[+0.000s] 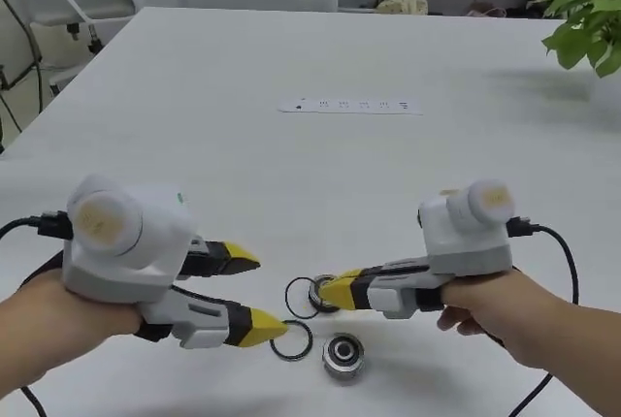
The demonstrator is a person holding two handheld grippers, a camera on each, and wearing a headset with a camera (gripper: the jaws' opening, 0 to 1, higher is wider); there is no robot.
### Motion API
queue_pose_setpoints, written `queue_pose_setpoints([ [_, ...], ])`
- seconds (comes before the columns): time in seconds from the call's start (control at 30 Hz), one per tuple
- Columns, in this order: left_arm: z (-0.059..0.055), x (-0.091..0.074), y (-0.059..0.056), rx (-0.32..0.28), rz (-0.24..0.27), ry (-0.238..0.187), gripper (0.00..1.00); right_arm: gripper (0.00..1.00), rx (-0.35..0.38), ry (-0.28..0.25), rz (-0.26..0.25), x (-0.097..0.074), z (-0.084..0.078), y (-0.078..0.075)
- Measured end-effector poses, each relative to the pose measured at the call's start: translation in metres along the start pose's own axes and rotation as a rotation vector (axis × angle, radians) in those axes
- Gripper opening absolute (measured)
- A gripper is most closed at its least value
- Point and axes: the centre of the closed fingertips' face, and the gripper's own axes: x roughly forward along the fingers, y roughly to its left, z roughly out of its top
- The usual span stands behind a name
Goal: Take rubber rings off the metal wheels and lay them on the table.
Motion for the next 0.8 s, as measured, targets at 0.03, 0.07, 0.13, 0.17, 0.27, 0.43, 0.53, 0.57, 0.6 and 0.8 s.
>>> queue_pose_setpoints([
  [0.03,-0.002,-0.001,0.000,0.001,0.002,0.004,0.44,0.00,0.003,0.002,0.007,0.001,0.000,0.002],
  [0.07,-0.004,-0.003,0.000,0.002,0.004,0.008,0.44,0.00,0.004,0.007,0.015,0.002,-0.001,0.004],
  [0.13,-0.006,-0.004,0.000,0.000,0.005,0.010,0.45,0.00,0.006,0.029,0.034,0.005,-0.006,0.009],
  [0.17,-0.008,-0.005,0.000,0.000,0.005,0.012,0.45,0.00,0.009,0.039,0.040,0.007,-0.009,0.010],
  [0.27,-0.010,-0.008,-0.001,-0.003,0.008,0.012,0.45,0.00,0.015,0.061,0.057,0.010,-0.014,0.015],
  [0.43,-0.011,-0.012,-0.003,-0.020,0.010,0.007,0.45,0.00,0.041,0.084,0.085,0.014,-0.018,0.021],
  [0.53,-0.013,-0.013,-0.004,-0.019,0.012,0.011,0.45,0.00,0.038,0.106,0.089,0.016,-0.023,0.023],
  [0.57,-0.014,-0.013,-0.003,-0.020,0.012,0.012,0.45,0.00,0.038,0.112,0.086,0.017,-0.024,0.022],
  [0.6,-0.015,-0.013,-0.004,-0.022,0.012,0.013,0.45,0.00,0.037,0.115,0.084,0.017,-0.025,0.021],
  [0.8,-0.018,-0.014,-0.005,-0.029,0.013,0.020,0.45,0.00,0.026,0.136,0.047,0.018,-0.032,0.013],
])
